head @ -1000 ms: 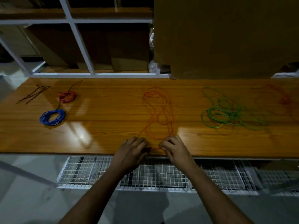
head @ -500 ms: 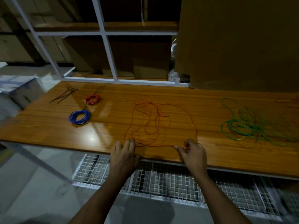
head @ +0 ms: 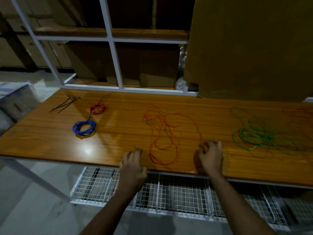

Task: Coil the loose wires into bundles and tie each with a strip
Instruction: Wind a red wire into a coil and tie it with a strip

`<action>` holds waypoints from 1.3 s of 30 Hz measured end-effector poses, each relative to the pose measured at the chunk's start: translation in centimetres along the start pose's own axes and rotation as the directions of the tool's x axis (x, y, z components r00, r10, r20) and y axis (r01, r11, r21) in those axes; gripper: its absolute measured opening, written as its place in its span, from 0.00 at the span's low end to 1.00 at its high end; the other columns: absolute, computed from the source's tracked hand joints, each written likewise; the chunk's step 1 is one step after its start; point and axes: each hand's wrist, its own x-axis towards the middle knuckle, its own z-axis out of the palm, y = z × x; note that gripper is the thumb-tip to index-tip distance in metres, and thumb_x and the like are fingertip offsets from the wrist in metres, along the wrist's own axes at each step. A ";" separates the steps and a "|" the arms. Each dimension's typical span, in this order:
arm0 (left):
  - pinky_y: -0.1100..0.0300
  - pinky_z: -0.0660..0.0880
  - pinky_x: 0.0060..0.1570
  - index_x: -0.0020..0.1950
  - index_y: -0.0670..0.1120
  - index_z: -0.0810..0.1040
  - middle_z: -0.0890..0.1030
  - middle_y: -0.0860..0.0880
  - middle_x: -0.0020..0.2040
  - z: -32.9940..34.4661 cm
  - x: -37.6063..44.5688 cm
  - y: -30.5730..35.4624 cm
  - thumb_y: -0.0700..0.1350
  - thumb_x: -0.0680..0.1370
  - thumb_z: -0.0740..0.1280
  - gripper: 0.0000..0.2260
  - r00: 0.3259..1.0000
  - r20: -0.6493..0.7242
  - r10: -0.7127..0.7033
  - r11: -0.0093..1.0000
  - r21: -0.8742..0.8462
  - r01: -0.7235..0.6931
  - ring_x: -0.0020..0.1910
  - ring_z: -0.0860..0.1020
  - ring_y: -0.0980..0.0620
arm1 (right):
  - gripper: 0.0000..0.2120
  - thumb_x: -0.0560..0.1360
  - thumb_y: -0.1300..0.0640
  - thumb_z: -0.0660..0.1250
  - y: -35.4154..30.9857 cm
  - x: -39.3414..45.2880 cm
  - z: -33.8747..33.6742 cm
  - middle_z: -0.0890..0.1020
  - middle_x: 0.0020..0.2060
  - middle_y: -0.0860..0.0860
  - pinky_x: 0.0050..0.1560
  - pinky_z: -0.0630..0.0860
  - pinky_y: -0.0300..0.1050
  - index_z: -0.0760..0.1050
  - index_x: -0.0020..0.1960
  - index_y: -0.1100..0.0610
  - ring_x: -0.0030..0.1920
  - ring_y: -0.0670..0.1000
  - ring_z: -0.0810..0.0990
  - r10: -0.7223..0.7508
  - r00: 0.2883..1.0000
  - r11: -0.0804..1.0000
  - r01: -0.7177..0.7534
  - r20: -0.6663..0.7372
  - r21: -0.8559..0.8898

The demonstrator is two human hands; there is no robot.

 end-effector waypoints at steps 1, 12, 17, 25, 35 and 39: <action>0.47 0.70 0.57 0.70 0.50 0.69 0.75 0.50 0.63 0.0 0.1 0.5 0.49 0.70 0.62 0.27 1.000 -0.008 0.017 0.997 -0.074 -0.018 0.62 0.68 0.49 | 0.11 0.74 0.59 0.72 -0.1 0.3 0.3 0.74 0.56 0.56 0.47 0.75 0.48 0.77 0.56 0.56 0.49 0.59 0.78 0.072 0.997 0.997 -0.071 0.037 -0.041; 0.57 0.75 0.49 0.56 0.50 0.74 0.81 0.44 0.57 1.5 5.0 12.4 0.51 0.82 0.63 0.07 0.846 0.531 -0.050 0.416 -0.759 0.501 0.51 0.79 0.50 | 0.04 0.75 0.51 0.73 -2.6 -6.1 -0.2 0.83 0.36 0.45 0.35 0.72 0.39 0.83 0.45 0.51 0.38 0.46 0.81 -0.007 0.998 0.931 -0.013 0.055 0.364; 0.63 0.72 0.31 0.51 0.45 0.74 0.80 0.48 0.36 -0.3 7.6 12.5 0.44 0.83 0.63 0.04 0.804 0.588 -0.084 0.251 -0.769 0.588 0.30 0.75 0.55 | 0.05 0.75 0.48 0.72 -3.2 -9.2 -0.9 0.81 0.33 0.44 0.33 0.74 0.40 0.80 0.42 0.48 0.35 0.42 0.79 -0.246 0.953 0.928 0.178 0.178 0.328; 0.61 0.68 0.33 0.56 0.42 0.79 0.80 0.47 0.41 -1.3 7.4 10.5 0.49 0.82 0.64 0.11 0.774 0.632 -0.045 0.406 -0.696 0.592 0.34 0.75 0.54 | 0.12 0.72 0.41 0.72 -4.4 -8.4 -1.1 0.79 0.36 0.44 0.37 0.74 0.40 0.76 0.44 0.48 0.37 0.43 0.77 -0.519 0.762 0.854 0.464 0.387 0.233; 0.64 0.74 0.36 0.54 0.48 0.83 0.83 0.53 0.38 -0.8 3.3 7.2 0.40 0.81 0.66 0.07 0.810 0.528 0.255 0.741 -0.645 0.188 0.35 0.78 0.58 | 0.18 0.83 0.48 0.57 -8.1 -0.3 -4.5 0.81 0.53 0.58 0.48 0.80 0.52 0.72 0.63 0.61 0.52 0.57 0.81 -0.010 0.728 0.144 -0.677 0.686 0.721; 0.60 0.79 0.47 0.57 0.48 0.84 0.85 0.57 0.44 -0.7 2.2 6.4 0.44 0.80 0.67 0.08 0.805 0.530 0.267 0.812 -0.573 0.108 0.44 0.83 0.57 | 0.07 0.83 0.64 0.58 -9.8 1.1 -4.9 0.78 0.39 0.54 0.31 0.73 0.40 0.75 0.57 0.60 0.33 0.48 0.73 0.083 0.794 0.473 -0.563 0.603 0.678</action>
